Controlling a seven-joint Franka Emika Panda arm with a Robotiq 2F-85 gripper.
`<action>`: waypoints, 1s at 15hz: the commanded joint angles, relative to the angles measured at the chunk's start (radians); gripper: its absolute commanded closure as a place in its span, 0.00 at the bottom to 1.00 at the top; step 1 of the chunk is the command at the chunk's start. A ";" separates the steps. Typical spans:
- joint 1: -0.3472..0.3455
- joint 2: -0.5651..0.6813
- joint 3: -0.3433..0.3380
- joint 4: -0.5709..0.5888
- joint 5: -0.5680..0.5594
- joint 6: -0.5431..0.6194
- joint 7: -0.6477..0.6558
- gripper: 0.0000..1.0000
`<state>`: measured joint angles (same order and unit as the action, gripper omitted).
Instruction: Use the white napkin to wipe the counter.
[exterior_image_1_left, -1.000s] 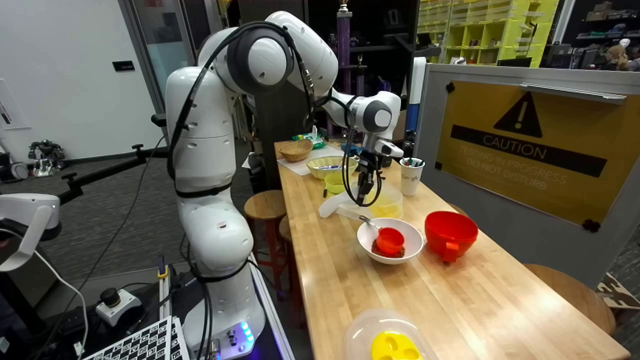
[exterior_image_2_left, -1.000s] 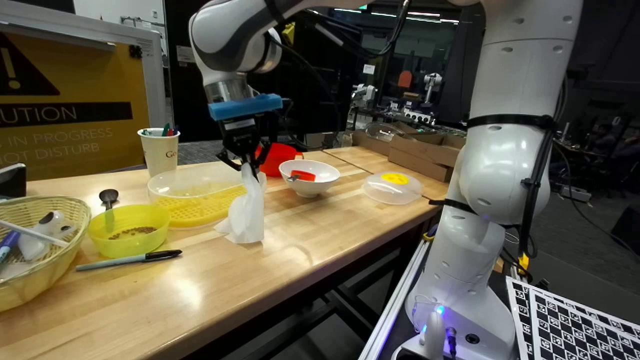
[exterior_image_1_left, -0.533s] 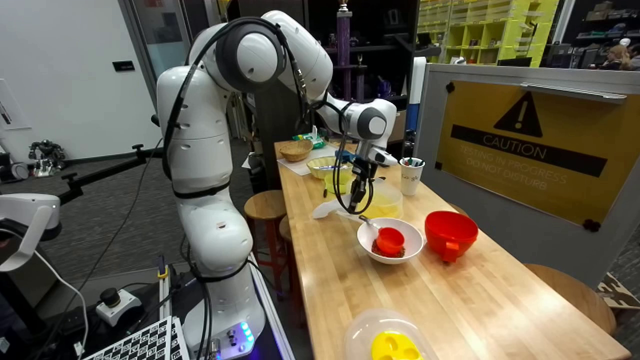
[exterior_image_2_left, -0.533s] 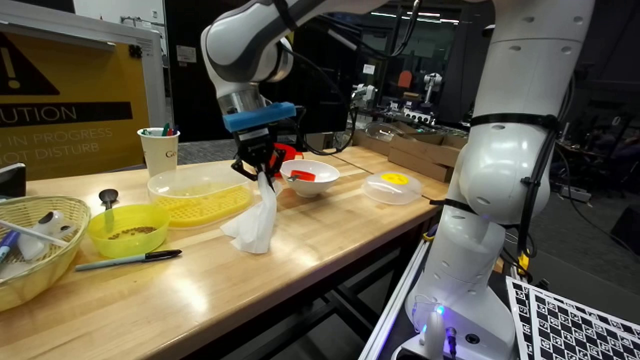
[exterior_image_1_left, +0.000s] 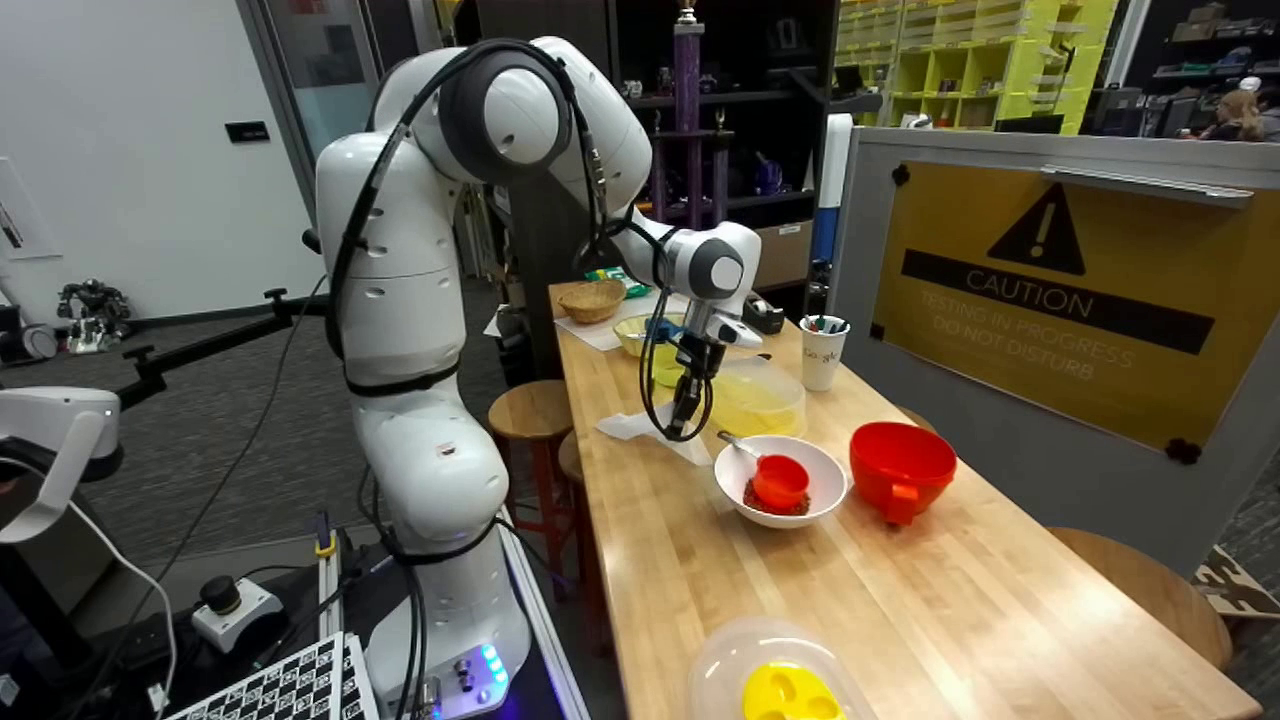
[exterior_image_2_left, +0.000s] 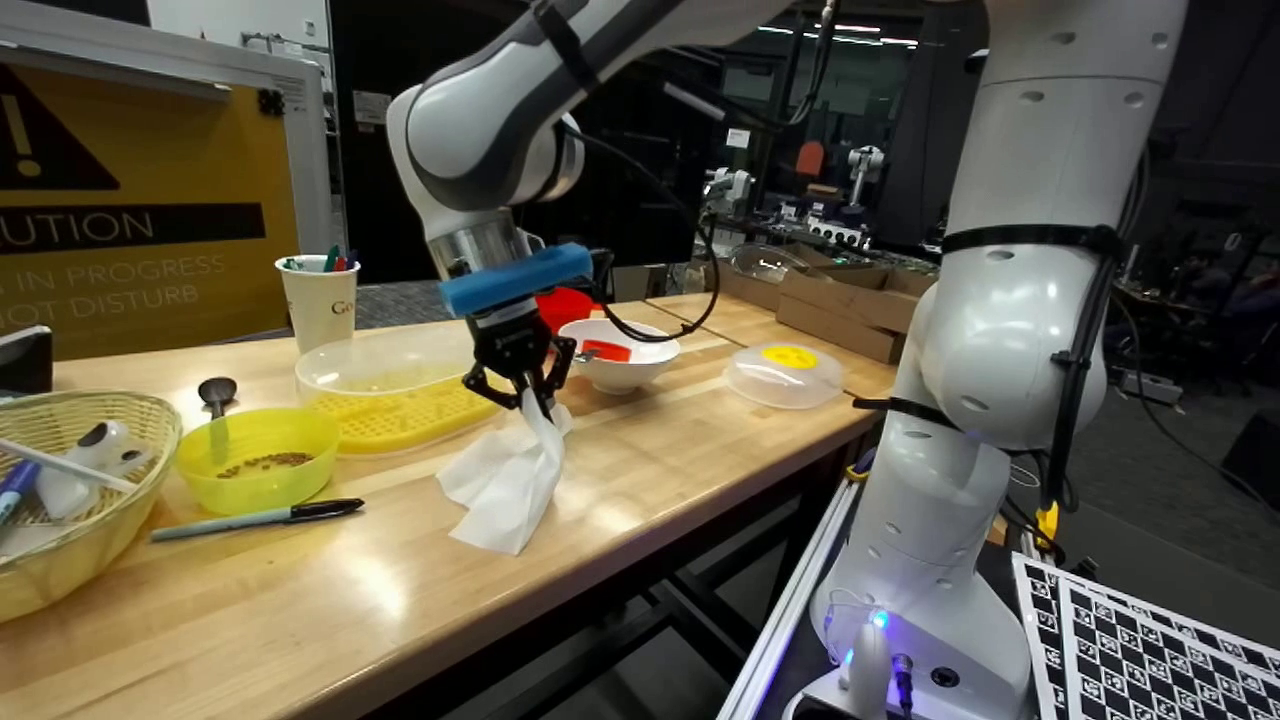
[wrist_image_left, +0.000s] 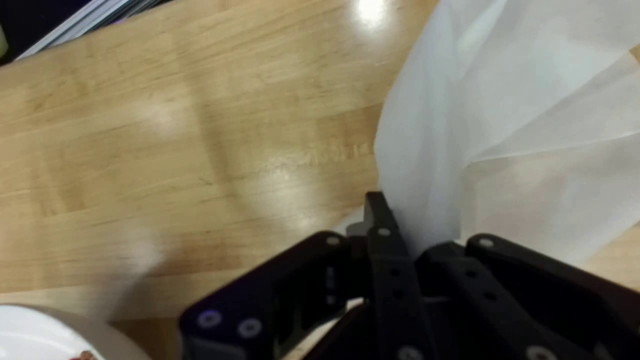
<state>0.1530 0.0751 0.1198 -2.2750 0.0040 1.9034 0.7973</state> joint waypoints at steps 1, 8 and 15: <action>0.018 0.025 0.019 -0.032 0.053 0.083 0.037 1.00; 0.030 0.037 0.031 -0.049 0.149 0.167 0.031 1.00; 0.077 0.029 0.077 -0.034 0.122 0.189 0.046 1.00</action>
<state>0.1947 0.1023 0.1717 -2.2982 0.1372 2.0542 0.8234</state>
